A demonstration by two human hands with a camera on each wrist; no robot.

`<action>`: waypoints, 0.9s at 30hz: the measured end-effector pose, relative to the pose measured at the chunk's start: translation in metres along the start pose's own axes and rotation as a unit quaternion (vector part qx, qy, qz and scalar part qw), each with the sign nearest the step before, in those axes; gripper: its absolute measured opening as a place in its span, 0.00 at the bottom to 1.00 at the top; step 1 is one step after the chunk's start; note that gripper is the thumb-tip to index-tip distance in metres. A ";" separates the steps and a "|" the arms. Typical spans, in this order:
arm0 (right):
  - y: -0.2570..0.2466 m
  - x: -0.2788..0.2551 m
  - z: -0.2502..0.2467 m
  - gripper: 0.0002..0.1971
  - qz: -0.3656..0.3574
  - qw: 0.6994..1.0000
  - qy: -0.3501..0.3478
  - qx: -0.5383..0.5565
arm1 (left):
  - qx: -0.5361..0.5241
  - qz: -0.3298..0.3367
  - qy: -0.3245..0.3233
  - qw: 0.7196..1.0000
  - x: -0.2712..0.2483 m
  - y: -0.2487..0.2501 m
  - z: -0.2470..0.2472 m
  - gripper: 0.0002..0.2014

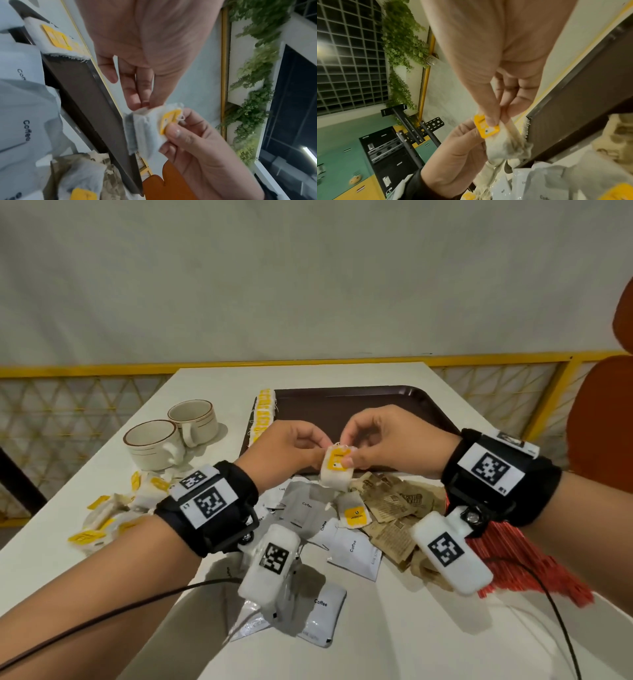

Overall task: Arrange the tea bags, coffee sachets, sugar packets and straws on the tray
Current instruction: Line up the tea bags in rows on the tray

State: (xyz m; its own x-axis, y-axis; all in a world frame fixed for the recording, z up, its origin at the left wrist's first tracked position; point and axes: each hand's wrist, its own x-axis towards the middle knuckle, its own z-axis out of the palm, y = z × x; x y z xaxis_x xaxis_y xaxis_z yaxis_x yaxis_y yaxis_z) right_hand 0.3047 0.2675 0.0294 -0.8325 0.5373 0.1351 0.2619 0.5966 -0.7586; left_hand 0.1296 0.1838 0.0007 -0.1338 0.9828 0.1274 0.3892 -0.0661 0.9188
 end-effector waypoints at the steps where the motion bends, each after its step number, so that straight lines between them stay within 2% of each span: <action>1: 0.000 0.001 0.003 0.07 0.004 1.000 0.015 -0.007 | -0.004 0.001 0.002 1.000 -0.002 -0.001 -0.001 0.04; 6: 0.002 0.004 0.008 0.10 0.047 0.998 0.028 0.039 | -0.047 0.004 0.016 0.999 -0.011 -0.001 -0.005 0.02; 8: 0.001 0.005 0.010 0.10 0.061 0.995 0.028 0.069 | -0.054 -0.004 0.021 0.998 -0.014 0.001 -0.005 0.04; 10: 0.003 0.007 0.012 0.11 0.084 0.989 0.030 0.117 | -0.026 -0.007 0.020 0.999 -0.016 -0.001 -0.005 0.06; 12: 0.007 0.009 0.013 0.10 0.104 0.989 0.010 0.108 | 0.018 -0.010 0.024 0.999 -0.017 -0.005 -0.008 0.07; 14: 0.012 0.010 0.014 0.08 0.118 0.991 -0.047 -0.033 | 0.024 -0.027 0.038 0.999 -0.018 -0.009 -0.011 0.06; 17: 0.016 0.011 0.021 0.14 0.130 0.949 -0.136 -0.254 | -0.002 -0.046 0.057 0.997 -0.017 -0.011 -0.015 0.06; 19: 0.016 0.012 0.029 0.15 0.136 0.920 -0.157 -0.331 | -0.014 -0.051 0.061 0.997 -0.017 -0.012 -0.015 0.07; 21: 0.016 0.014 0.034 0.14 0.135 0.907 -0.166 -0.363 | -0.020 -0.053 0.058 0.997 -0.018 -0.013 -0.015 0.08; 24: 0.016 0.016 0.031 0.09 0.124 0.926 -0.159 -0.318 | -0.022 -0.053 0.054 0.997 -0.018 -0.016 -0.017 0.07; 26: 0.017 0.016 0.025 0.05 0.134 0.960 -0.114 -0.220 | -0.022 -0.054 0.058 0.997 -0.018 -0.019 -0.021 0.07; 27: 0.018 0.016 0.023 0.04 0.152 0.976 -0.087 -0.129 | -0.022 -0.055 0.061 0.996 -0.017 -0.021 -0.024 0.07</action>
State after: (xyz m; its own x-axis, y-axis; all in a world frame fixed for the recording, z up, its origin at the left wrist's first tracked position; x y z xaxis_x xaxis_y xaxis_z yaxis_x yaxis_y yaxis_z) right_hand 0.2846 0.2736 0.0032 -0.7617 0.6167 -0.1990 0.6052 0.5673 -0.5586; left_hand 0.1020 0.1644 -0.0115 -0.2847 0.9563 0.0666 0.3258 0.0312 0.9449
